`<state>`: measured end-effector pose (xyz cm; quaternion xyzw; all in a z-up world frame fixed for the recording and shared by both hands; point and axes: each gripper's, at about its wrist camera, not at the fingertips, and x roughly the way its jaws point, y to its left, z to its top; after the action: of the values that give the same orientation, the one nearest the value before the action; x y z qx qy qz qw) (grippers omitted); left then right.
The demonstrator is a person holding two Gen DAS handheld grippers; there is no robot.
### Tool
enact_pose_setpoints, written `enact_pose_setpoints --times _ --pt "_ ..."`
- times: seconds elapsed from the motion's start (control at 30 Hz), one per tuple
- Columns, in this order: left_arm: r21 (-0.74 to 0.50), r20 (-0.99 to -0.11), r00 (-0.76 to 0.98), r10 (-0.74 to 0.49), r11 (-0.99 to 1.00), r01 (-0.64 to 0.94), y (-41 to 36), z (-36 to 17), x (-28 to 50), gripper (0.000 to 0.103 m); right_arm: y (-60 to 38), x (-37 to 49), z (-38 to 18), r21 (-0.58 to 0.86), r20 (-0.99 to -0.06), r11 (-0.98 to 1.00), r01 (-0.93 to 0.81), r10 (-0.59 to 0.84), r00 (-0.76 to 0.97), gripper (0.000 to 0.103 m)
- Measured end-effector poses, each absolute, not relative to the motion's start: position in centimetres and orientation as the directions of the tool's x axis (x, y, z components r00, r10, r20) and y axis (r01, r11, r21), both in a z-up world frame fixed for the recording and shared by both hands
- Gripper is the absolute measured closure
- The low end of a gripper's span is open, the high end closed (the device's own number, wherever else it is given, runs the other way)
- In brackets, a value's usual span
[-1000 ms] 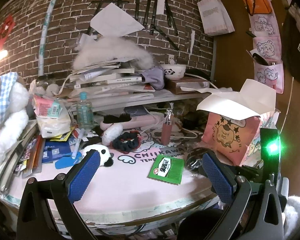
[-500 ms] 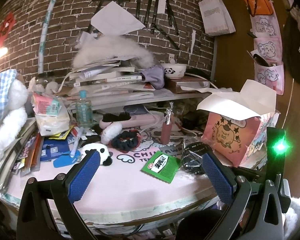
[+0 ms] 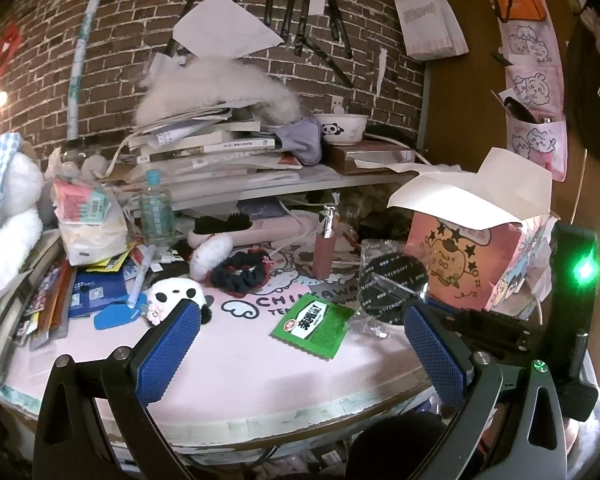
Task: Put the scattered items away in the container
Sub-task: 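Lift the wrapped disc with the right gripper and carry it over the box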
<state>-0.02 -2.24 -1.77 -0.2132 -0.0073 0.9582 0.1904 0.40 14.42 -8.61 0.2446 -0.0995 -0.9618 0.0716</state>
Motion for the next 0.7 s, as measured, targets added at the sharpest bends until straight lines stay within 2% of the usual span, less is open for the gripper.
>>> enact_pose_setpoints --times 0.47,0.7 --pt "-0.112 -0.394 -0.858 0.330 -0.944 -0.311 -3.6 -1.1 0.7 0.001 12.5 1.5 -6.8 0.186 -0.420 -0.960 0.208 -0.269 -0.866 0.094" --pt "-0.109 -0.383 -0.869 0.313 -0.950 -0.293 -4.2 -0.3 1.4 0.001 11.8 2.3 -5.0 0.163 -0.369 -0.947 0.276 -0.318 -0.873 0.094"
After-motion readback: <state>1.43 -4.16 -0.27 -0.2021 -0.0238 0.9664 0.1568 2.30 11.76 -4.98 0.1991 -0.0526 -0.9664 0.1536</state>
